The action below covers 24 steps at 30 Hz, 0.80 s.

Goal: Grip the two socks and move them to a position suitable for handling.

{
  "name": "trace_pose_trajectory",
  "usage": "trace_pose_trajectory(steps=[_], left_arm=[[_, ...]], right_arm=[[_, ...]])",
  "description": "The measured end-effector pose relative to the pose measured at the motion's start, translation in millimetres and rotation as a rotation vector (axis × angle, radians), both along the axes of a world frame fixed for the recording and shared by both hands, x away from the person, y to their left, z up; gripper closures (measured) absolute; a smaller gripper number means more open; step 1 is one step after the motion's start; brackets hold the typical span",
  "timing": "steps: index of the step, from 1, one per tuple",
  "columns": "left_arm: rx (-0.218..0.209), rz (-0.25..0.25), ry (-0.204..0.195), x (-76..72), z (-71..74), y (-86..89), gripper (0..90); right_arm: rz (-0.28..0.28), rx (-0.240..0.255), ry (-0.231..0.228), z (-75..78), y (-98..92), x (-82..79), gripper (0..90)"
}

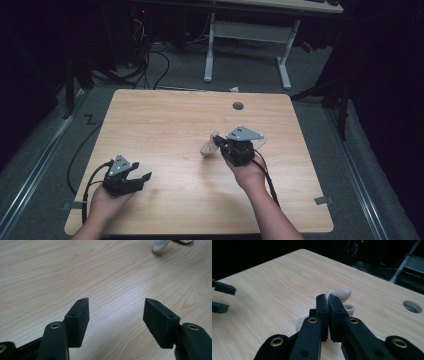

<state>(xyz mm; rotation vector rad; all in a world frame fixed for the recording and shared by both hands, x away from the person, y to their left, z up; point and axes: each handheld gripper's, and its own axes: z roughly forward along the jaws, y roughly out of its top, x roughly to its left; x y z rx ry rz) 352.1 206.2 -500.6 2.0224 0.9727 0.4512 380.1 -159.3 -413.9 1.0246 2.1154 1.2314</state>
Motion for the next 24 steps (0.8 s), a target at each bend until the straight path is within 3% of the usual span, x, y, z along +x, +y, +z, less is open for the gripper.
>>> trace_pose_trajectory(steps=[4,18,24], left_arm=[[-0.027,0.014,0.018,1.0,-0.1,0.6,37.3],[-0.03,0.035,0.021,2.0,1.4,5.1,40.5],[-0.035,0.034,0.021,2.2,2.7,5.3,40.5]], right_arm=[[0.041,0.009,-0.005,0.9,14.7,-2.6,87.9],[0.243,0.061,0.01,0.5,77.8,-29.4,87.7],[0.291,0.018,0.04,-15.2,94.8,-36.9,87.7]])
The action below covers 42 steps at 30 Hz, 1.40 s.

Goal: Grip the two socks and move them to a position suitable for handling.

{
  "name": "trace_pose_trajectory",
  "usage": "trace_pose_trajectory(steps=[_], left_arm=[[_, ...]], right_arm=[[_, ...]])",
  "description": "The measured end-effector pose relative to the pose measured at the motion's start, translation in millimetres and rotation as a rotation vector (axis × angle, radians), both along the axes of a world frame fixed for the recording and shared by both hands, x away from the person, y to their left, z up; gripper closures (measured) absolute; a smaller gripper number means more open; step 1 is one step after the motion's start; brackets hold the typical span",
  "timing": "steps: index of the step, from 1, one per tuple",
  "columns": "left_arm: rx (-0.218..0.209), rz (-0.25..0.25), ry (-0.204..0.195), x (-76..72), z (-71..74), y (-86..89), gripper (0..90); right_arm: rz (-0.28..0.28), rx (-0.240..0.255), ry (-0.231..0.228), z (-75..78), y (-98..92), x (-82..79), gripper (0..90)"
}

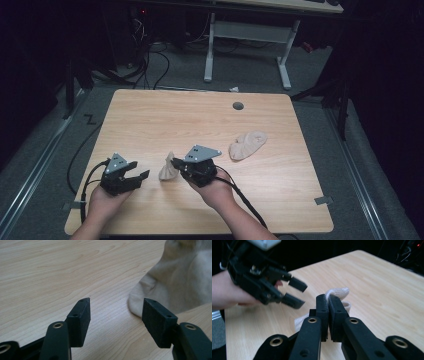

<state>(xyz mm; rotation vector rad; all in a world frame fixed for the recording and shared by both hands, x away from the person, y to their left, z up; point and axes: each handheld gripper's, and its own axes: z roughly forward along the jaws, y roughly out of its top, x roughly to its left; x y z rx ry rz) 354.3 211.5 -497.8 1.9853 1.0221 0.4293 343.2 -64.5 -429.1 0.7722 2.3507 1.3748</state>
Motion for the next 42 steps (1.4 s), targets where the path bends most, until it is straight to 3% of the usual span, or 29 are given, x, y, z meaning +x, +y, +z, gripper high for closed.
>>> trace_pose_trajectory(steps=[5,17,23,27,33,37,40,41,42], left_arm=[[0.01,-0.005,0.003,0.0,-0.7,-1.5,41.5],[0.029,-0.023,0.019,-0.7,-3.4,-6.3,41.9],[-0.002,-0.05,0.053,0.4,-6.1,-16.7,44.2],[0.005,-0.068,0.052,-0.9,-6.0,-29.4,43.9],[-0.063,-0.063,0.077,-0.8,-5.2,-41.0,45.0],[-0.046,-0.077,0.11,5.8,-9.4,-56.1,49.4],[-0.026,-0.091,0.126,6.4,-13.1,-62.3,57.4],[-0.019,-0.114,0.151,6.4,-15.9,-64.3,60.8],[-0.02,-0.129,0.159,5.8,-17.1,-65.2,70.5]], right_arm=[[-0.009,-0.021,0.034,-17.1,-6.8,-2.7,87.6],[-0.071,-0.053,0.11,-56.0,-43.0,-11.2,87.5],[-0.09,-0.071,0.136,-65.2,-59.3,-16.0,87.3],[-0.115,-0.087,0.161,-73.3,-73.4,-20.6,87.4],[-0.137,-0.073,0.166,-81.0,-83.8,-27.2,87.3],[-0.149,-0.083,0.147,-82.8,-87.2,-29.5,87.3],[-0.165,-0.08,0.151,-83.9,-92.5,-30.2,87.3],[-0.169,-0.08,0.157,-84.3,-94.2,-30.2,87.3],[-0.18,-0.081,0.17,-85.7,-98.4,-29.8,87.3]])
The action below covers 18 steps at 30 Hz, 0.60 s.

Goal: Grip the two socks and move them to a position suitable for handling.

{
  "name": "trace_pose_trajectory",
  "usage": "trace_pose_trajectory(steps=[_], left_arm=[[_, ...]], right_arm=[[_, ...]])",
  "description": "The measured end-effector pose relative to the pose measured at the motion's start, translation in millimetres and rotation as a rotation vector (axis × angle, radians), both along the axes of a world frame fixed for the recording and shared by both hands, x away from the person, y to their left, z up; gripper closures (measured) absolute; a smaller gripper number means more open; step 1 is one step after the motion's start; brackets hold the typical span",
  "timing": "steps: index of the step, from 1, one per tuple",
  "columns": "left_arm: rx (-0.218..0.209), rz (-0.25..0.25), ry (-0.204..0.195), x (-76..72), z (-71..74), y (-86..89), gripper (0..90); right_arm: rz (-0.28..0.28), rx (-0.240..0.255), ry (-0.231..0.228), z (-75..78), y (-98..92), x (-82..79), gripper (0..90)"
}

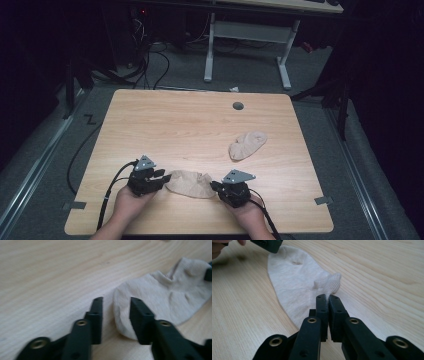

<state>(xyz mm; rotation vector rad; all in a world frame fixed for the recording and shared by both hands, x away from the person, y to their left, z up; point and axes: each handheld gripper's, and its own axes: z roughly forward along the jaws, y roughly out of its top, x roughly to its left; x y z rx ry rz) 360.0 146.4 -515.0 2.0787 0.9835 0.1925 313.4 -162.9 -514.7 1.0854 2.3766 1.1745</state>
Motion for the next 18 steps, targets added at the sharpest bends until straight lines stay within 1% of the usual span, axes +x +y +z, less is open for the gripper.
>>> trace_pose_trajectory(steps=[2,5,6,7,9,13,14,17,18], left_arm=[[0.007,-0.013,0.002,-1.2,-0.9,-1.2,76.9],[0.018,-0.032,0.004,-3.0,-2.2,-3.9,82.5],[0.02,-0.04,-0.002,-4.1,-2.8,-5.5,84.9],[0.03,-0.054,-0.007,-5.7,-3.2,-7.2,85.6],[0.034,-0.081,-0.005,-8.9,-3.8,-9.6,86.2],[0.044,-0.128,-0.009,-16.3,-2.5,-14.9,86.2],[0.048,-0.137,-0.012,-18.2,-2.2,-16.8,86.2],[0.072,-0.161,-0.021,-22.3,-2.7,-21.8,86.0],[0.077,-0.163,-0.023,-23.0,-3.1,-22.7,86.0]], right_arm=[[-0.016,-0.002,0.012,-1.5,-3.9,0.3,87.3],[-0.031,-0.004,0.023,-3.0,-8.6,1.0,87.3],[-0.036,-0.012,0.023,-3.4,-10.2,1.3,87.3],[-0.045,-0.022,0.022,-3.6,-11.2,1.5,87.2],[-0.06,-0.045,0.018,-4.3,-13.7,2.7,87.2],[-0.086,-0.066,0.031,-5.6,-19.2,4.7,87.1],[-0.095,-0.067,0.042,-6.0,-21.2,5.2,87.0],[-0.107,-0.086,0.042,-6.1,-27.1,6.4,86.9],[-0.111,-0.086,0.053,-6.3,-29.0,6.4,86.7]])
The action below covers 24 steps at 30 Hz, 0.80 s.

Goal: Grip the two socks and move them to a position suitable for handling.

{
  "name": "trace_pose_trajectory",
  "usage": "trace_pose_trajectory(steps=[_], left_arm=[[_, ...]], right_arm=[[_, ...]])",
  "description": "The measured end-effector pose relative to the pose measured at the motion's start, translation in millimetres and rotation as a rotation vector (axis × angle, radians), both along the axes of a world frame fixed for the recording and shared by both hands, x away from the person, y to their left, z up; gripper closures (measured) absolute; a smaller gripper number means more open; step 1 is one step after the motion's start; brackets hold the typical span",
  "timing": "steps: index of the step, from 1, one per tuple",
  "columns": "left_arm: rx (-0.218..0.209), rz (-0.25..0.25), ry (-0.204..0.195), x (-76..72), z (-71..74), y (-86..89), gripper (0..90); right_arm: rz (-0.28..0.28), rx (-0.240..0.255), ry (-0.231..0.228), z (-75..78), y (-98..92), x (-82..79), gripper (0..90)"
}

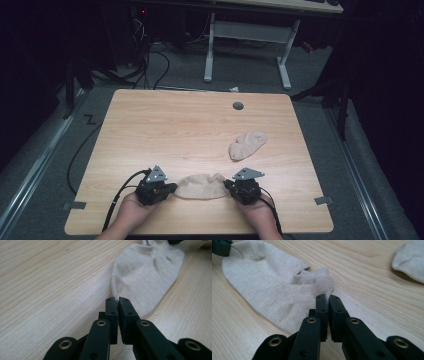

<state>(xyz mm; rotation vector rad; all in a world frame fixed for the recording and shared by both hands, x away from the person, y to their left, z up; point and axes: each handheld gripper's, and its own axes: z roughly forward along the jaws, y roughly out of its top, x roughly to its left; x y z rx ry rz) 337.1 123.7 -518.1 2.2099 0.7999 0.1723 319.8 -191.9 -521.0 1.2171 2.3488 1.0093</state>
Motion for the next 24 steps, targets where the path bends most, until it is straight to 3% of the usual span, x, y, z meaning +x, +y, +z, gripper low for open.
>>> trace_pose_trajectory(steps=[3,9,15,16,22,24], left_arm=[[0.014,-0.009,-0.004,-1.1,-1.2,-0.1,85.1],[-0.007,-0.003,-0.001,-1.4,0.2,4.1,81.3],[-0.067,0.008,-0.025,0.4,1.8,-0.8,59.6],[-0.061,0.014,-0.037,0.8,1.5,-4.1,54.7],[-0.026,0.023,-0.046,3.5,-2.4,-10.8,53.0],[-0.034,0.039,-0.056,3.8,-2.0,-7.7,51.9]], right_arm=[[-0.003,0.0,0.011,-1.8,-4.2,-0.3,86.1],[-0.015,0.041,0.027,0.0,-9.4,-1.4,78.8],[-0.033,0.051,0.011,0.7,-11.6,-0.8,77.1],[-0.037,0.056,0.009,1.5,-11.6,-0.9,77.4],[-0.05,0.033,-0.028,5.7,-11.7,-2.6,77.8],[-0.052,0.028,-0.037,5.1,-12.4,-2.3,77.1]])
